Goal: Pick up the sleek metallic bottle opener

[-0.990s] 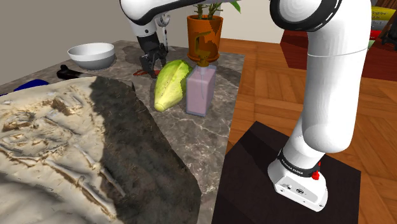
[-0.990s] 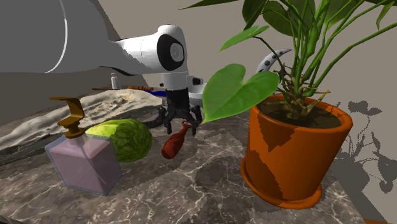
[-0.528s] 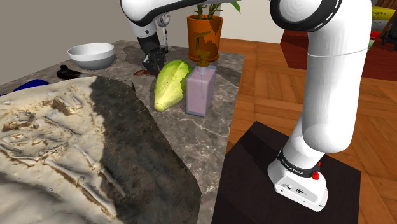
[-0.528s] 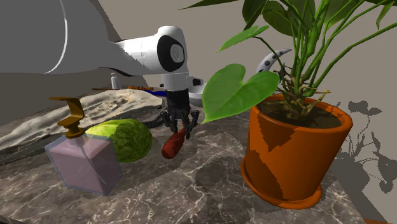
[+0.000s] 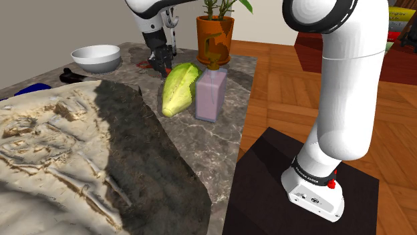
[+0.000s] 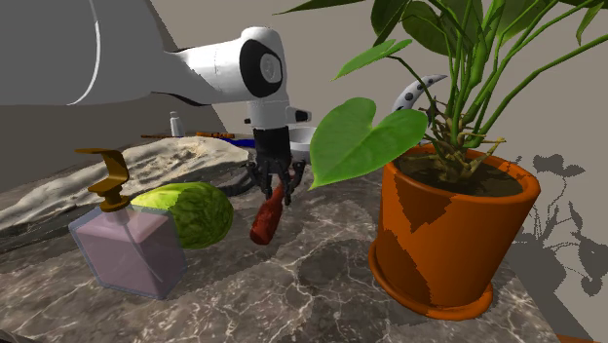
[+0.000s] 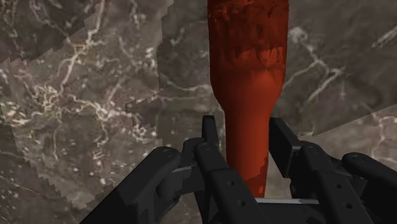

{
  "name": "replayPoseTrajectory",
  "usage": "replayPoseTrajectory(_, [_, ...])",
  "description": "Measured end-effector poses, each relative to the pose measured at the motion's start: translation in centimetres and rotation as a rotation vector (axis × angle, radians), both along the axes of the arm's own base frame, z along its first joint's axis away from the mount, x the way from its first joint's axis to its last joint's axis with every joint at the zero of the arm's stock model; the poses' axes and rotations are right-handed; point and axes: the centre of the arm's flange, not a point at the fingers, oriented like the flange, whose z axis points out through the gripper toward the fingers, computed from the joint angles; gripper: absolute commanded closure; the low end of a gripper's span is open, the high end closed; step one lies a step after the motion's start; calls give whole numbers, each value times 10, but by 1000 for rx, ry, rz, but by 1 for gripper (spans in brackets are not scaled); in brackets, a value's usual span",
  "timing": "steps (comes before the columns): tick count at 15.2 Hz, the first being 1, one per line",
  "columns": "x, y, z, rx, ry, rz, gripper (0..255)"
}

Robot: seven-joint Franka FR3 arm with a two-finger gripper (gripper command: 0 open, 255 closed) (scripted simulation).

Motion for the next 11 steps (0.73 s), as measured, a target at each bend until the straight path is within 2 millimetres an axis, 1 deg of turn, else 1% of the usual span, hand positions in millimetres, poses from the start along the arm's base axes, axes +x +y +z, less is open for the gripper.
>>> replayPoseTrajectory(5, [-1, -1, 28, 0, 0, 0, 255])
replayPoseTrajectory(11, [-2, 0, 56, 0, 0, 0, 255])
